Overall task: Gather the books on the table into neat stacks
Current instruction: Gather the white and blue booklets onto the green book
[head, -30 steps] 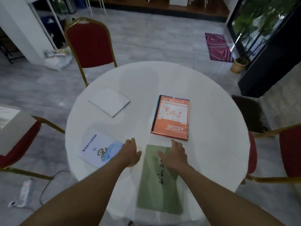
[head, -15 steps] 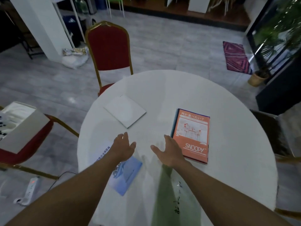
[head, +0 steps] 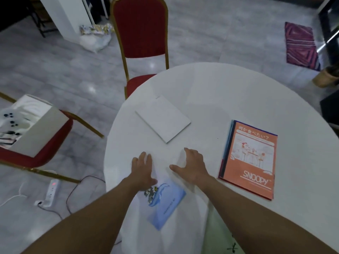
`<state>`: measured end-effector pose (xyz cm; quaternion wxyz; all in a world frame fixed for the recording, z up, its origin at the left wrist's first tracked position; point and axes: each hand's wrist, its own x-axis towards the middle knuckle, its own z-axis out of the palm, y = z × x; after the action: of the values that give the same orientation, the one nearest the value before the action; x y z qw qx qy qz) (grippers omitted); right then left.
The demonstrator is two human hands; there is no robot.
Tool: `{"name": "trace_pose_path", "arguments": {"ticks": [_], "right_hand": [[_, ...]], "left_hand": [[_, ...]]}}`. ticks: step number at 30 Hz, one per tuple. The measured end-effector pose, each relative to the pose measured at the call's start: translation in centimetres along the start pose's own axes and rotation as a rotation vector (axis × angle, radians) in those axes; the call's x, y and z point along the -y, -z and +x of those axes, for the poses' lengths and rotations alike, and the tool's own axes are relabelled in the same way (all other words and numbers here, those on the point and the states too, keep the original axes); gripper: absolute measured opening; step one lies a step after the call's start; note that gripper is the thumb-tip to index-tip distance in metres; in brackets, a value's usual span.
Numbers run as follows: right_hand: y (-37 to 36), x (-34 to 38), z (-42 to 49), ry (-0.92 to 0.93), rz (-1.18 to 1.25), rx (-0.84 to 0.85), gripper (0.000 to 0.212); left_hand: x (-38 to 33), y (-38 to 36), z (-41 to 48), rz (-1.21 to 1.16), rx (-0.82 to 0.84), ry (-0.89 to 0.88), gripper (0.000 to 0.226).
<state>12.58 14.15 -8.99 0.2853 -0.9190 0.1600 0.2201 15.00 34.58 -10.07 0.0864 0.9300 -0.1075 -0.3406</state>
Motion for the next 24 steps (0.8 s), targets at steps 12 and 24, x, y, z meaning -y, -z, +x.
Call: {"name": "trace_pose_path", "arguments": {"ticks": [12,24], "right_hand": [[3.1,4.0,8.1,0.035,0.03,-0.19,0.093],[3.5,7.3,14.2,-0.165,-0.103,-0.132,0.112]], "left_hand": [[3.5,5.6,4.7,-0.302,-0.152,-0.176,0.098],[5.5,7.2,7.5,-0.14,-0.398,-0.078,0.087]]}}
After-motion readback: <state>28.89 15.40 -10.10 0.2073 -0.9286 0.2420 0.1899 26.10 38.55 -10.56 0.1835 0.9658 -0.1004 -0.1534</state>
